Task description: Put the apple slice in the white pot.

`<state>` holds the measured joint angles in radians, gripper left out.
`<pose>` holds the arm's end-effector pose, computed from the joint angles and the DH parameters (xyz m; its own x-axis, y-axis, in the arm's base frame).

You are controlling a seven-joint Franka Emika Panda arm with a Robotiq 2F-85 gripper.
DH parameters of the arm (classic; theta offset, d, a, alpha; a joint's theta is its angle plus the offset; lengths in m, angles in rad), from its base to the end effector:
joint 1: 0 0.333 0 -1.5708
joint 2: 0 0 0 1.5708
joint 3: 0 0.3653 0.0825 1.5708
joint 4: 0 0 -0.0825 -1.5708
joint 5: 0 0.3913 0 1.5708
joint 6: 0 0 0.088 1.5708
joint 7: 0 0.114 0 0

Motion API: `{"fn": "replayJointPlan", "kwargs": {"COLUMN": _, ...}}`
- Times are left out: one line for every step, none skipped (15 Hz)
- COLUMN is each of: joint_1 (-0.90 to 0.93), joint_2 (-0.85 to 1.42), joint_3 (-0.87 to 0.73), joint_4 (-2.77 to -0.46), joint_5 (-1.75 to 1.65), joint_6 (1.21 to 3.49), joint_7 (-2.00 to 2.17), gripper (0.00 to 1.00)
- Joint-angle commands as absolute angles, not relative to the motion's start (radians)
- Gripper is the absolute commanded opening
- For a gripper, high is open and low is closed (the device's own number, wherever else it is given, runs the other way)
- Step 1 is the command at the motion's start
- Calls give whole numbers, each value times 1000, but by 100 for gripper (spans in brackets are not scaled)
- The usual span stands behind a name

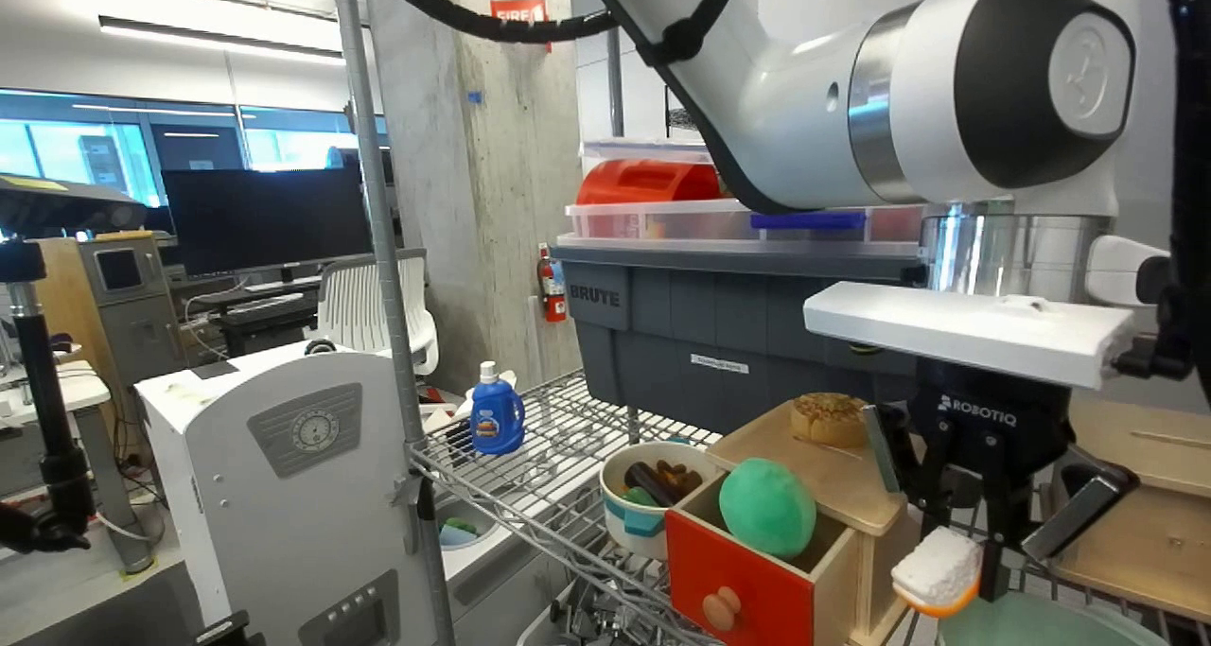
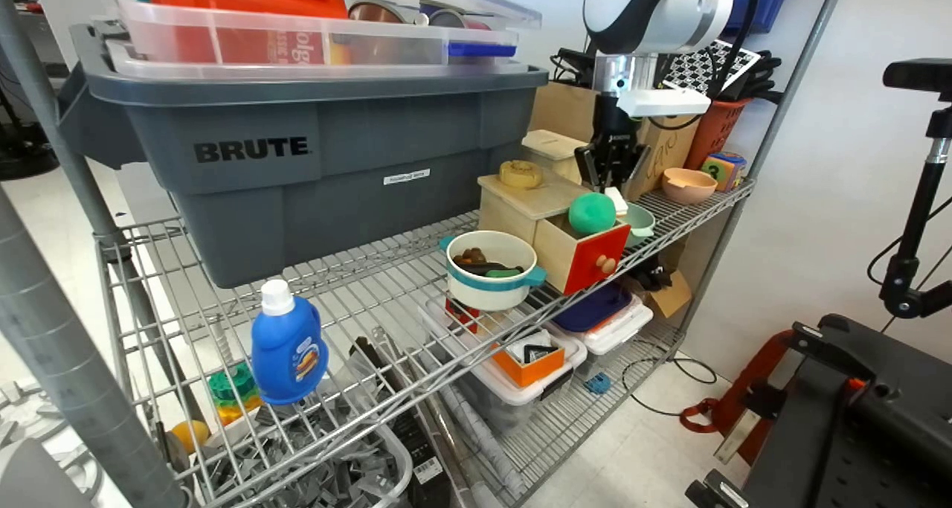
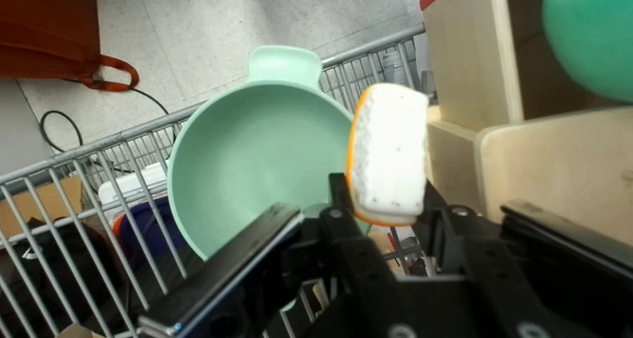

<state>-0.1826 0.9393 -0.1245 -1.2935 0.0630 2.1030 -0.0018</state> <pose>0.7478 -0.2079 0.1855 0.9483 -0.2927 -0.1228 -0.2886 -0.9561 0.0503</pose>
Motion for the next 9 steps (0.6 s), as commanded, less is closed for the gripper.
{"fn": "replayJointPlan", "kwargs": {"joint_1": -174, "joint_2": 877, "joint_3": -118, "joint_4": -1371, "joint_5": 43, "joint_6": 2124, "joint_7": -1, "gripper": 8}}
{"fn": "replayJointPlan", "kwargs": {"joint_1": -170, "joint_2": 865, "joint_3": -118, "joint_4": -1385, "joint_5": 42, "joint_6": 2127, "joint_7": 1, "gripper": 8}}
{"fn": "replayJointPlan", "kwargs": {"joint_1": -165, "joint_2": 854, "joint_3": -117, "joint_4": -1399, "joint_5": 40, "joint_6": 2130, "joint_7": 1, "gripper": 8}}
{"fn": "replayJointPlan", "kwargs": {"joint_1": -159, "joint_2": 842, "joint_3": -117, "joint_4": -1413, "joint_5": 39, "joint_6": 2133, "joint_7": 3, "gripper": 8}}
{"fn": "replayJointPlan", "kwargs": {"joint_1": -154, "joint_2": 831, "joint_3": -116, "joint_4": -1427, "joint_5": 37, "joint_6": 2136, "joint_7": 3, "gripper": 8}}
{"fn": "replayJointPlan", "kwargs": {"joint_1": -147, "joint_2": 818, "joint_3": -116, "joint_4": -1442, "joint_5": 35, "joint_6": 2139, "joint_7": 5, "gripper": 8}}
{"fn": "replayJointPlan", "kwargs": {"joint_1": -140, "joint_2": 806, "joint_3": -116, "joint_4": -1457, "joint_5": 33, "joint_6": 2143, "joint_7": 5, "gripper": 8}}
{"fn": "replayJointPlan", "kwargs": {"joint_1": -132, "joint_2": 790, "joint_3": -116, "joint_4": -1476, "joint_5": 27, "joint_6": 2148, "joint_7": 7, "gripper": 8}}
{"fn": "replayJointPlan", "kwargs": {"joint_1": -125, "joint_2": 776, "joint_3": -115, "joint_4": -1495, "joint_5": 19, "joint_6": 2156, "joint_7": 7, "gripper": 8}}
